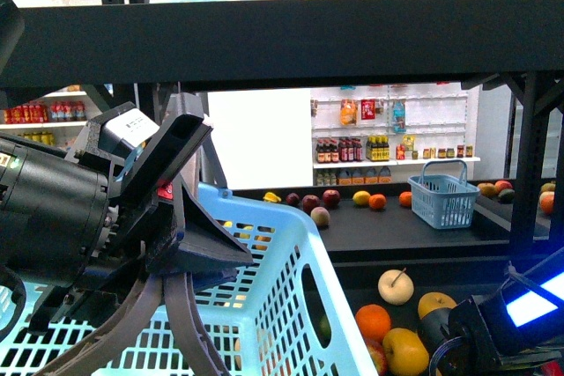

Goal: Pick lemon from shelf

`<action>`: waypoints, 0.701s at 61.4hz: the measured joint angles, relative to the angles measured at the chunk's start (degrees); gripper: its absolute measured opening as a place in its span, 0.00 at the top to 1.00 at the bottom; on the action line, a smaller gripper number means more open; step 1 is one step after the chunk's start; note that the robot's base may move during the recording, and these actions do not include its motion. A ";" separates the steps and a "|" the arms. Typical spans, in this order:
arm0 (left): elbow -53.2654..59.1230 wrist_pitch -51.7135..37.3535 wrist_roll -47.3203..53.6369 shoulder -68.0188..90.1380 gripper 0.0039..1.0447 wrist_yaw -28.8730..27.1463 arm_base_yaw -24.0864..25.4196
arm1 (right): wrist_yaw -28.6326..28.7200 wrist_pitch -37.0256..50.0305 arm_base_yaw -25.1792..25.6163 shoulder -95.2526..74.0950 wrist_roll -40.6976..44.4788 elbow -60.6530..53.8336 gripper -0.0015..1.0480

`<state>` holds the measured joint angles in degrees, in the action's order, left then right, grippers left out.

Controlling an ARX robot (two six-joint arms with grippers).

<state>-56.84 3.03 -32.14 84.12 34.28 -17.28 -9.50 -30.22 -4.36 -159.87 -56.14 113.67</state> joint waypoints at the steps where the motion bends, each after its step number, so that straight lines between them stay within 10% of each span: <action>1: 0.00 0.00 0.00 0.00 0.84 0.00 0.00 | 0.00 0.00 0.02 -0.11 0.00 0.00 0.07; 14: 0.00 0.00 0.00 0.00 0.84 0.00 0.00 | -0.42 1.51 0.20 -1.29 0.20 0.13 0.07; 43: 0.00 0.00 0.00 0.00 0.84 0.00 0.00 | -1.97 7.52 0.57 0.57 3.98 -4.48 0.43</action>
<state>-56.84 3.03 -32.14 84.12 34.28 -17.28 -11.46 -22.70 -3.79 -159.30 -52.16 109.19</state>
